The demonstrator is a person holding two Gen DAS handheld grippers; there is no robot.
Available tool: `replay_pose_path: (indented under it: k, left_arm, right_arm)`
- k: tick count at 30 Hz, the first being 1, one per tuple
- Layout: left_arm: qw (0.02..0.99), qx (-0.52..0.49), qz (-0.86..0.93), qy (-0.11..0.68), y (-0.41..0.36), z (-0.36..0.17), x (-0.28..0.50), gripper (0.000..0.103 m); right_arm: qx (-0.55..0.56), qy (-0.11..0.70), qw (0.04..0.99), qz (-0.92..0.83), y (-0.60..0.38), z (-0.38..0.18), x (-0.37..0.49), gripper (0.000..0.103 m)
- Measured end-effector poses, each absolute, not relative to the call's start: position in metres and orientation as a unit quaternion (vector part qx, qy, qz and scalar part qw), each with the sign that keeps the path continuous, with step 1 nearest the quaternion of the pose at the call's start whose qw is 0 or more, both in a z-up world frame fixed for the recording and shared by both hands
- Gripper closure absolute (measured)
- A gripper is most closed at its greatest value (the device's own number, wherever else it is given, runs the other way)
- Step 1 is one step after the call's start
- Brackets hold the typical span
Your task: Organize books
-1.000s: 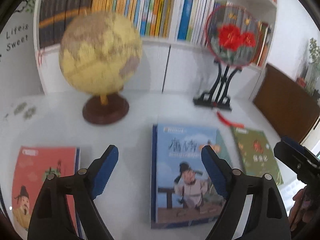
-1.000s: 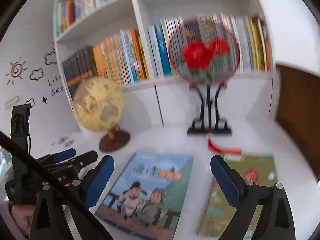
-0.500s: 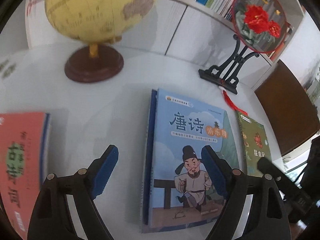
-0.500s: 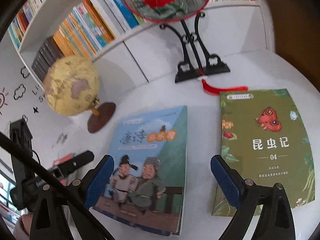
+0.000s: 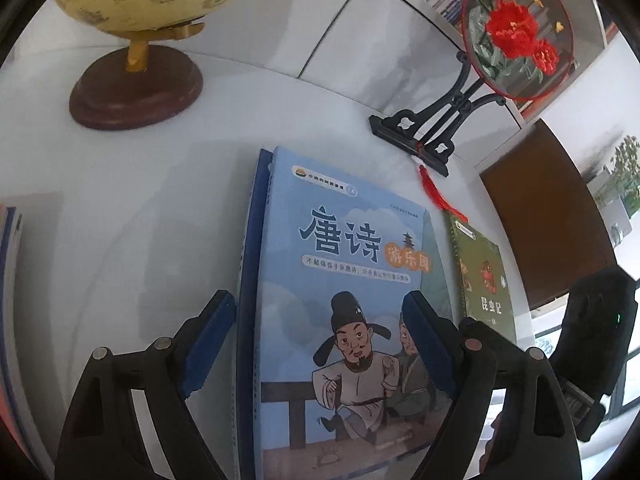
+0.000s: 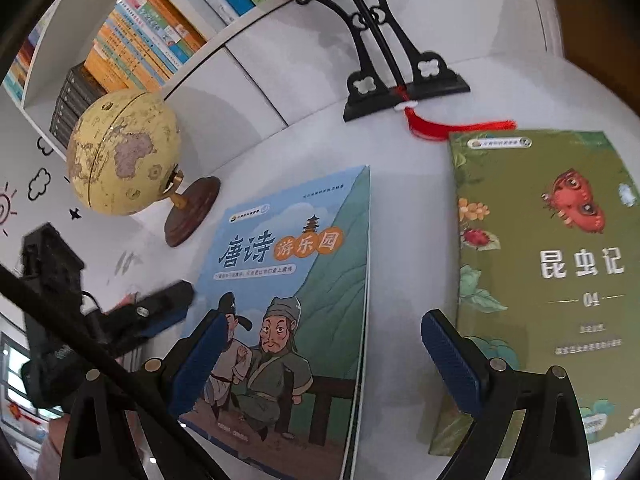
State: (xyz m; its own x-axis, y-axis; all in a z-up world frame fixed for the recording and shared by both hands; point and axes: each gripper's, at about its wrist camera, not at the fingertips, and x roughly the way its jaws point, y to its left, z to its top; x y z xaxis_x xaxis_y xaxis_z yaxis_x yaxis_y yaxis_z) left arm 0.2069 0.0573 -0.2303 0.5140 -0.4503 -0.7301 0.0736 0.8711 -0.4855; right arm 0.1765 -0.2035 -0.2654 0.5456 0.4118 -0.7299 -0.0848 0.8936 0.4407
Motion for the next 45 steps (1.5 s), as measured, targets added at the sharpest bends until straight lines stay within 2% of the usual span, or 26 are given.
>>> replay_pose_path:
  k: [6, 14, 18, 21, 23, 24, 26, 31, 37, 40, 41, 43, 45]
  left_arm:
    - [0.848, -0.225, -0.176, 0.447, 0.062, -0.227, 0.207, 0.019]
    - [0.847, -0.204, -0.197, 0.45, 0.053, -0.228, 0.212, 0.018]
    - [0.842, -0.225, -0.212, 0.442, 0.056, -0.231, 0.212, 0.014]
    - [0.837, -0.25, -0.212, 0.438, 0.058, -0.232, 0.209, 0.014]
    - [0.837, -0.249, -0.211, 0.44, 0.055, -0.231, 0.208, 0.014]
    - [0.835, -0.255, -0.212, 0.438, 0.055, -0.231, 0.207, 0.014]
    - [0.83, -0.285, -0.223, 0.424, 0.057, -0.23, 0.204, 0.013]
    - [0.815, -0.35, -0.243, 0.393, 0.062, -0.232, 0.2, 0.013]
    - [0.814, -0.363, -0.249, 0.379, 0.057, -0.219, 0.197, 0.013]
    - [0.776, -0.402, -0.317, 0.368, 0.049, -0.215, 0.197, 0.018]
    - [0.777, -0.399, -0.315, 0.372, 0.042, -0.215, 0.196, 0.019]
    - [0.819, -0.321, -0.257, 0.399, 0.029, -0.214, 0.198, 0.02]
    - [0.827, -0.295, -0.214, 0.428, 0.031, -0.221, 0.201, 0.02]
  right_arm:
    - [0.183, 0.457, 0.856, 0.158, -0.199, -0.271, 0.182, 0.006]
    - [0.197, 0.458, 0.844, 0.199, -0.19, -0.274, 0.19, 0.006]
    - [0.182, 0.457, 0.848, 0.195, -0.181, -0.273, 0.191, 0.006]
    - [0.191, 0.449, 0.853, 0.187, -0.188, -0.275, 0.189, 0.018]
    - [0.203, 0.447, 0.853, 0.175, -0.196, -0.275, 0.188, 0.036]
    - [0.208, 0.443, 0.855, 0.171, -0.201, -0.273, 0.187, 0.041]
    - [0.213, 0.431, 0.861, 0.165, -0.21, -0.269, 0.184, 0.057]
    - [0.205, 0.409, 0.874, 0.162, -0.223, -0.258, 0.179, 0.07]
    - [0.238, 0.404, 0.868, 0.161, -0.236, -0.263, 0.175, 0.071]
    - [0.273, 0.386, 0.86, 0.19, -0.239, -0.256, 0.172, 0.075]
    - [0.283, 0.375, 0.859, 0.203, -0.24, -0.253, 0.17, 0.08]
    - [0.256, 0.385, 0.861, 0.213, -0.233, -0.251, 0.172, 0.093]
    - [0.211, 0.413, 0.863, 0.2, -0.219, -0.257, 0.175, 0.096]
